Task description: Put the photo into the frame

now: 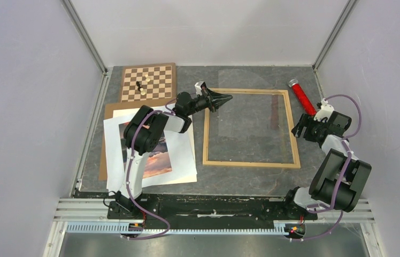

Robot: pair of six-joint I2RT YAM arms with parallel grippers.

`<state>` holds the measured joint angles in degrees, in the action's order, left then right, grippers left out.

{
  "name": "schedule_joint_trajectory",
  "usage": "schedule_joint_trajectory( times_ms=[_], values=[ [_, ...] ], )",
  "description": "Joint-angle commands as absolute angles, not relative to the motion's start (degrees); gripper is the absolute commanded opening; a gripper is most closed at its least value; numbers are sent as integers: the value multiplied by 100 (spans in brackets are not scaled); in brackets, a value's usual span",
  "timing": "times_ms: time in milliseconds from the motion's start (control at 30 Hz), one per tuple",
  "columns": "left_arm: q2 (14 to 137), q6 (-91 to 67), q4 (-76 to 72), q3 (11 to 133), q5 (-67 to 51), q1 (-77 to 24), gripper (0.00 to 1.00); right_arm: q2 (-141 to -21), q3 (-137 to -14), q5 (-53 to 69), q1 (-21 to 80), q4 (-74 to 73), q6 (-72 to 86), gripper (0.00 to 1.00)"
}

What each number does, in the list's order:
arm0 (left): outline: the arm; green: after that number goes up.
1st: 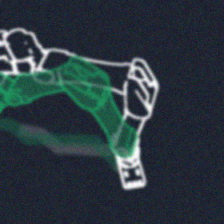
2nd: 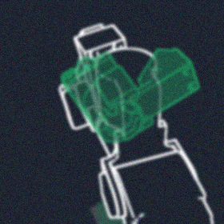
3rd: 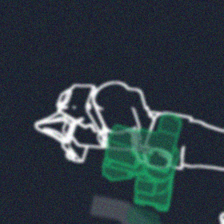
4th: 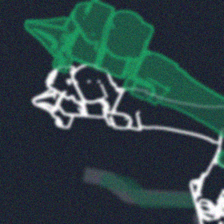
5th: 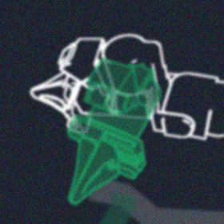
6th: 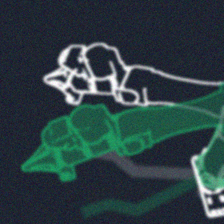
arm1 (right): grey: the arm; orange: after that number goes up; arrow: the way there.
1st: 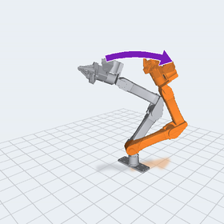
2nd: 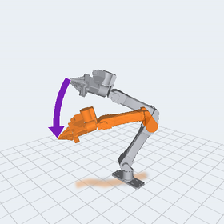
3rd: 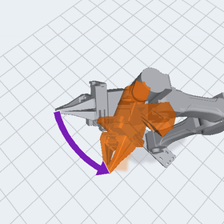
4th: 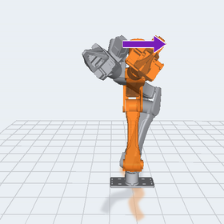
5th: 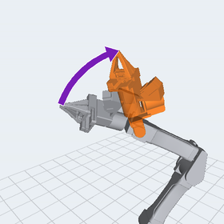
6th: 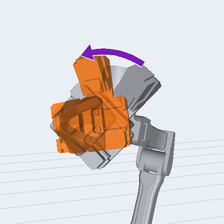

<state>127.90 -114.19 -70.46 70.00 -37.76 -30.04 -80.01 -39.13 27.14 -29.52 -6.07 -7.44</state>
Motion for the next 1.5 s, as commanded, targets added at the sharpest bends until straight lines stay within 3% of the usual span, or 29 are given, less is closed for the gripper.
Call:
schedule_joint_trajectory(
  times_ms=[0,1467],
  values=[
    [12727,-11785,-7581,7292,-3648,-3050,2,-7851,-3858,2751,-3006,-395,-712,78],
    [12995,-12489,-7758,8257,-3178,-3523,2,-7655,-3771,2655,-3146,-378,-686,77]
  ],
)
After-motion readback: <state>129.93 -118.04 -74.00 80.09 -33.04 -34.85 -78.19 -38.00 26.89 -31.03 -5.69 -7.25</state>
